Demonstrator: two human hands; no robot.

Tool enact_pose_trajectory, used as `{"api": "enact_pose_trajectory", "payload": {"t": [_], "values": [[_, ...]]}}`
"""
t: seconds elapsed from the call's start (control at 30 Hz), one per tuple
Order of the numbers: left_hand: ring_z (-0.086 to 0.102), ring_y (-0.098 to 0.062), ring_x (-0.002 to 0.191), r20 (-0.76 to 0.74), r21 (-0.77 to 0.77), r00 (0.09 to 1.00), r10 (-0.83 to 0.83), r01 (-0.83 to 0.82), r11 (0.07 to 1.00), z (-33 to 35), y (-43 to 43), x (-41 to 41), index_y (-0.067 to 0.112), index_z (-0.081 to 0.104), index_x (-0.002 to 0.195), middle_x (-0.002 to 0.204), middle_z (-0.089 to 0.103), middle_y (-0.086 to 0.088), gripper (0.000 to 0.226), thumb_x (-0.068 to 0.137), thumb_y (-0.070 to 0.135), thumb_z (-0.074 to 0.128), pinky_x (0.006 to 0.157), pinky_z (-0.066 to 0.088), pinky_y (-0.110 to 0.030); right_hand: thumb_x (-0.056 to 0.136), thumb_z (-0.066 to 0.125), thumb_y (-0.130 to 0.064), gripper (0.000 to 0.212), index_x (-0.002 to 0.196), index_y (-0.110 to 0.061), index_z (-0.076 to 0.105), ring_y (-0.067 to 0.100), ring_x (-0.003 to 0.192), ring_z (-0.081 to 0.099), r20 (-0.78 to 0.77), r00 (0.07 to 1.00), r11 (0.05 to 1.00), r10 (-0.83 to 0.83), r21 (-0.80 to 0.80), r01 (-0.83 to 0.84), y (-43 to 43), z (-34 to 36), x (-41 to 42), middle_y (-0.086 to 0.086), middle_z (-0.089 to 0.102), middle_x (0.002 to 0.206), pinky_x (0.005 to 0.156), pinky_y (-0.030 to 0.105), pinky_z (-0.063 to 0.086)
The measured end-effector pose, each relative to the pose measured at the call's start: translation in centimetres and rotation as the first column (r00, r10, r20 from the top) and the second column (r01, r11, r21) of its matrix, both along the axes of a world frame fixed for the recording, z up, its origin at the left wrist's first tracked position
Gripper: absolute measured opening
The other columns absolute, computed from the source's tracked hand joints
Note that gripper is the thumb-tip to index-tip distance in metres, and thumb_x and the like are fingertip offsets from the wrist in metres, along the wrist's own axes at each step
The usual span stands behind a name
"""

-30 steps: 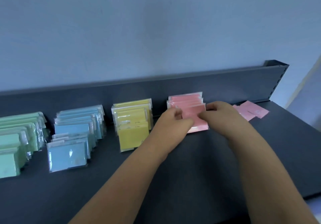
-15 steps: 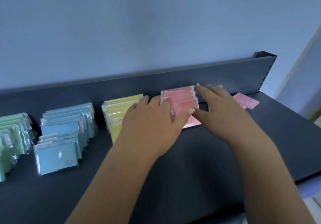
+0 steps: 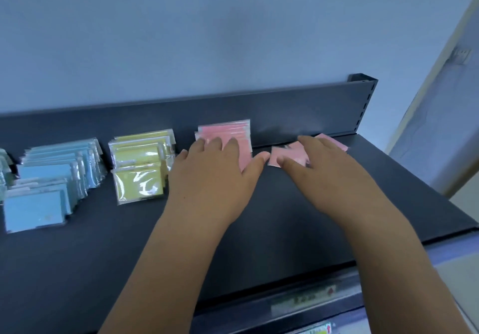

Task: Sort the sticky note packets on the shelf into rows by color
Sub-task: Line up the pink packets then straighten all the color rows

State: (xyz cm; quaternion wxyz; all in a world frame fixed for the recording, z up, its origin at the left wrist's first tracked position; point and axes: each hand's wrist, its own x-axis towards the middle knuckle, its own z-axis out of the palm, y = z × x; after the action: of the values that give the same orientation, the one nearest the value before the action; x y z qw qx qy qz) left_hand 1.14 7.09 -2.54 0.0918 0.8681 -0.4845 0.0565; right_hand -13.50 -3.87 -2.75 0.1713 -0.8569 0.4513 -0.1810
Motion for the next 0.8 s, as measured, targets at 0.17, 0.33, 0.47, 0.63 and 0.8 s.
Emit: {"api": "enact_pose_trajectory", "payload": {"t": [0.17, 0.33, 0.47, 0.63, 0.8], "values": [[0.042, -0.023, 0.135, -0.097, -0.021, 0.995, 0.013, -0.015, 1.000, -1.6, -2.5, -5.4, 0.025, 0.052, 0.137, 0.142, 0.055, 0.003, 0.074, 0.095, 0.074, 0.014, 0.107, 0.042, -0.046, 0.097, 0.045, -0.064, 0.064, 0.152, -0.032, 0.039, 0.020, 0.141, 0.041, -0.055, 0.998, 0.999, 0.030, -0.011, -0.031, -3.2, -0.5, -5.1, -0.007, 0.042, 0.156, 0.104, 0.043, 0.042], [0.036, -0.021, 0.143, -0.187, -0.019, 0.982, -0.011, 0.007, 1.000, -2.3, -3.7, -9.4, 0.024, 0.046, 0.148, 0.153, 0.047, 0.003, 0.078, 0.096, 0.074, 0.016, 0.113, 0.035, -0.042, 0.096, 0.050, -0.061, 0.071, 0.158, -0.036, 0.026, 0.021, 0.141, 0.042, -0.110, 0.990, 0.996, 0.088, 0.037, -0.084, -4.8, -1.4, -8.2, -0.003, 0.041, 0.157, 0.106, 0.044, 0.042], [0.042, -0.023, 0.134, -0.209, -0.023, 0.977, -0.033, 0.029, 0.999, -1.3, -5.4, -10.4, 0.023, 0.057, 0.131, 0.141, 0.055, 0.002, 0.070, 0.097, 0.073, 0.020, 0.106, 0.041, -0.044, 0.097, 0.052, -0.059, 0.070, 0.157, -0.032, 0.029, 0.022, 0.140, 0.044, -0.118, 0.988, 0.993, 0.103, 0.073, -0.095, -5.7, -1.0, -9.2, 0.000, 0.042, 0.157, 0.105, 0.042, 0.042], [0.048, -0.026, 0.119, -0.239, -0.018, 0.970, -0.050, 0.047, 0.999, 0.8, -8.8, -10.2, 0.023, 0.061, 0.120, 0.125, 0.058, -0.001, 0.056, 0.100, 0.064, 0.027, 0.094, 0.045, -0.043, 0.099, 0.054, -0.051, 0.057, 0.148, -0.024, 0.044, 0.024, 0.130, 0.051, -0.140, 0.982, 0.987, 0.124, 0.119, -0.108, -7.2, 1.2, -9.9, 0.002, 0.048, 0.150, 0.098, 0.038, 0.043], [0.055, -0.028, 0.110, -0.324, -0.052, 0.940, -0.111, 0.100, 0.994, 1.3, -13.7, -11.4, 0.022, 0.058, 0.115, 0.120, 0.060, -0.003, 0.044, 0.098, 0.059, 0.043, 0.086, 0.047, -0.041, 0.099, 0.055, -0.047, 0.054, 0.142, -0.015, 0.049, 0.028, 0.130, 0.052, -0.151, 0.978, 0.983, 0.142, 0.136, -0.122, -12.4, 2.9, -9.9, 0.009, 0.054, 0.146, 0.097, 0.039, 0.042]]}}
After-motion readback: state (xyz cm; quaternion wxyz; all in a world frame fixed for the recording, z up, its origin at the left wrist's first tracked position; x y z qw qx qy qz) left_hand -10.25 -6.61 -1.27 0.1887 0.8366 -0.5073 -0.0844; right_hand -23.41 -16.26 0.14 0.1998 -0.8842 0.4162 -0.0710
